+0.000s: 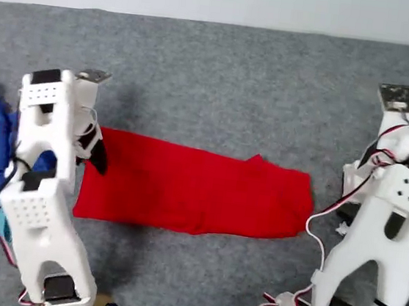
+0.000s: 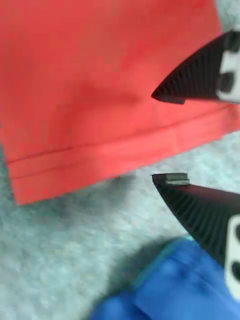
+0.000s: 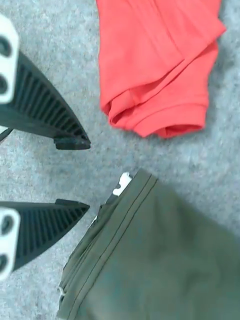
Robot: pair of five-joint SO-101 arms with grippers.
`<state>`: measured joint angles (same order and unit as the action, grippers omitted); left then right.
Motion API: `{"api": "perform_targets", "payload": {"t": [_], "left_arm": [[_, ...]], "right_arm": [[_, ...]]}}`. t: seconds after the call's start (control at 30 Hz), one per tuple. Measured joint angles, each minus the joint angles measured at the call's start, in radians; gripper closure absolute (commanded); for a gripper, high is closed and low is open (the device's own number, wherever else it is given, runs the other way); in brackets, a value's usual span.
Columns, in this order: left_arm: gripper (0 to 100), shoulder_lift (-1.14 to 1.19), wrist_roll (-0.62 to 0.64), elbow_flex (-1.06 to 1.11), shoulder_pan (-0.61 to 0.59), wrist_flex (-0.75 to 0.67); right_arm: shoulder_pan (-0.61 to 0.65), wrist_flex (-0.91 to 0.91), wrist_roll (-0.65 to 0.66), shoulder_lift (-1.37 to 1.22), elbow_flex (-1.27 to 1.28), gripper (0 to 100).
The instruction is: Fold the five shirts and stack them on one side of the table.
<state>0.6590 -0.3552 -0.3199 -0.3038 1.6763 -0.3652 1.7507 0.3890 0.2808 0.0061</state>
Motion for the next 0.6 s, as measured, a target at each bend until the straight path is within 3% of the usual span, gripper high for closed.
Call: {"api": "perform_targets", "payload": {"t": [0.17,0.4,0.6], "left_arm": [[79,0.146,0.034,-0.1,0.017,0.006],[100,0.227,0.051,-0.196,0.038,0.063],[100,0.236,0.055,-0.195,0.072,0.064]], "right_arm": [[-0.023,0.002,0.023,0.0,0.0,82.1],[-0.023,0.002,0.025,0.0,0.0,82.2],[-0.023,0.002,0.025,0.0,0.0,82.2]]}}
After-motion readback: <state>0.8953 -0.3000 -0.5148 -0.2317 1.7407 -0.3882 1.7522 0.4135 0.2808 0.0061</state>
